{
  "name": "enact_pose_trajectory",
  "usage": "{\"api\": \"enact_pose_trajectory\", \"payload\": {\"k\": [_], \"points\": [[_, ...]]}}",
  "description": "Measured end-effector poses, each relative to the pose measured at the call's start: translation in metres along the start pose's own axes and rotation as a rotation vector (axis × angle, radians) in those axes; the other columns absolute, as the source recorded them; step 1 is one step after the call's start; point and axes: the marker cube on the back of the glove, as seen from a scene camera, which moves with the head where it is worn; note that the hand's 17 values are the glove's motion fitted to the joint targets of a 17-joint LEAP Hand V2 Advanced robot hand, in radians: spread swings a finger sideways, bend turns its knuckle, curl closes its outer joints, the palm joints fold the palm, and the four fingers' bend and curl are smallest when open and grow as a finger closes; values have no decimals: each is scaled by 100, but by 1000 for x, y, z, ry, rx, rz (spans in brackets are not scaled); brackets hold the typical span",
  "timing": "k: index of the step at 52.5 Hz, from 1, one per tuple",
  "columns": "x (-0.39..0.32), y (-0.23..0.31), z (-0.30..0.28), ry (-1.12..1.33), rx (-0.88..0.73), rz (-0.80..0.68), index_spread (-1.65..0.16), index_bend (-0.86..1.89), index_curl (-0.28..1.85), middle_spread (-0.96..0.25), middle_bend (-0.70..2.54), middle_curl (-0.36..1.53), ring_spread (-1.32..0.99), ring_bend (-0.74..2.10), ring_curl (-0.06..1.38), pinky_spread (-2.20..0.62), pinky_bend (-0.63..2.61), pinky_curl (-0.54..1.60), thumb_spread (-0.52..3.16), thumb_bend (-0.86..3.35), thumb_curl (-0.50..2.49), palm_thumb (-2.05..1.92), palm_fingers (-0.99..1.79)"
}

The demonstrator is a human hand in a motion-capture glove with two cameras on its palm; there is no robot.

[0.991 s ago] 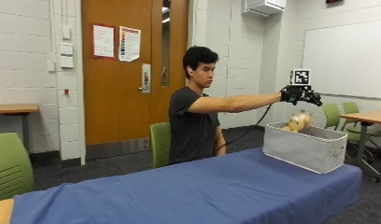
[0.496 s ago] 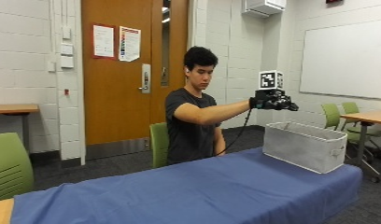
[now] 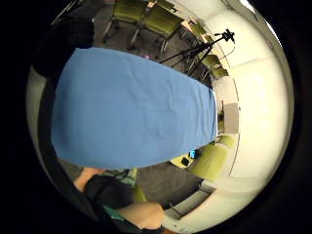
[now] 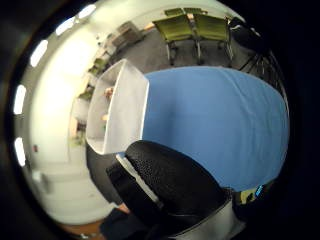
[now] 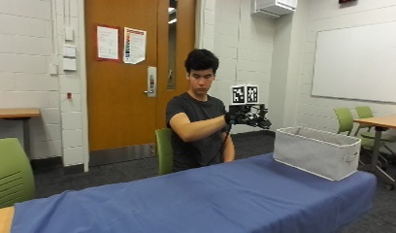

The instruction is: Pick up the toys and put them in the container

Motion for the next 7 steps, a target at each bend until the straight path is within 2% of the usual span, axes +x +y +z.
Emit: {"api": "enact_pose_trajectory", "payload": {"k": [7], "points": [[10, 6, 1, -6, 2, 1, -22, 20, 56, -12, 38, 46, -26, 55, 26, -12, 69, 32, 103, -12, 14, -18, 8]]}}
